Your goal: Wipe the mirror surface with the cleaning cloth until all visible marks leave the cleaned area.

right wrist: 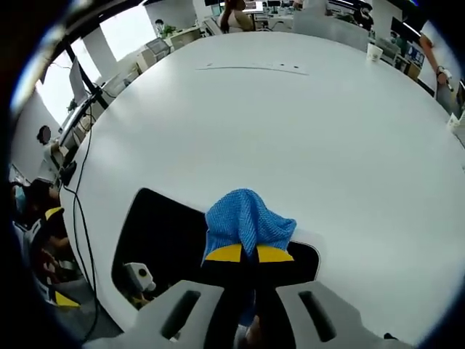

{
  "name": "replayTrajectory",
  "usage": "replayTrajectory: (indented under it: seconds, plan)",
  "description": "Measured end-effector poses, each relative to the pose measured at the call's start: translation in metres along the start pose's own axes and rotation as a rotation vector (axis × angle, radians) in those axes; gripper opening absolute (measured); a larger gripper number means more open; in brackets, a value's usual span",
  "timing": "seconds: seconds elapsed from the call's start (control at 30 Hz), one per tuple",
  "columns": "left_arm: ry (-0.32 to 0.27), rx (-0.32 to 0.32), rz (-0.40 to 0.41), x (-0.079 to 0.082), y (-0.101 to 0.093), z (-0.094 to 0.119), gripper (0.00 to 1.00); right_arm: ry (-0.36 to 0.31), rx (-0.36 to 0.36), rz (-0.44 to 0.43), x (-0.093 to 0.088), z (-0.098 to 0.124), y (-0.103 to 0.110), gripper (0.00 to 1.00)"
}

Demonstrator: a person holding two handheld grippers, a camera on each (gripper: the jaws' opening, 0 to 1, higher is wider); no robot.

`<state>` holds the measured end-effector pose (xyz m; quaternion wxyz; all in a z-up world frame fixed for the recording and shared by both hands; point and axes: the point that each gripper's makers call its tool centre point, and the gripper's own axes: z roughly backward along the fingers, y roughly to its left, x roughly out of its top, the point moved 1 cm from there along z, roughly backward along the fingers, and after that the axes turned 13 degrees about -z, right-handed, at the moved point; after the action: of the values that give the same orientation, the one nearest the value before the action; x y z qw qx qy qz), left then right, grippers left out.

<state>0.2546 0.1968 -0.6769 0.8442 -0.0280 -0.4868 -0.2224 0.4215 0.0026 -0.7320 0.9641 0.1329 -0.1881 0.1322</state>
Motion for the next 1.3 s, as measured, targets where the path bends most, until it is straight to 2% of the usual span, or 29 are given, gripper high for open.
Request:
replayTrajectory:
  seconds: [0.3,0.4,0.57,0.77,1.3]
  plan:
    - [0.009,0.015,-0.021,0.0,0.002,0.002,0.99,0.003,0.011,-0.037,-0.013,0.006,0.0,0.0]
    - [-0.007,0.018,-0.028,0.003,0.002,0.002,0.99,-0.009,0.011,-0.068,-0.017,0.005,-0.001,0.0]
    - [-0.035,0.023,0.006,0.007,0.006,0.006,0.99,-0.018,0.008,-0.055,-0.032,0.013,0.004,0.0]
    - [-0.027,0.027,-0.002,0.004,0.006,0.005,0.99,-0.026,0.012,-0.038,-0.049,0.022,0.007,0.0]
    - [-0.032,0.029,-0.012,0.007,0.006,0.008,0.99,-0.03,0.028,-0.07,-0.076,0.031,0.012,0.0]
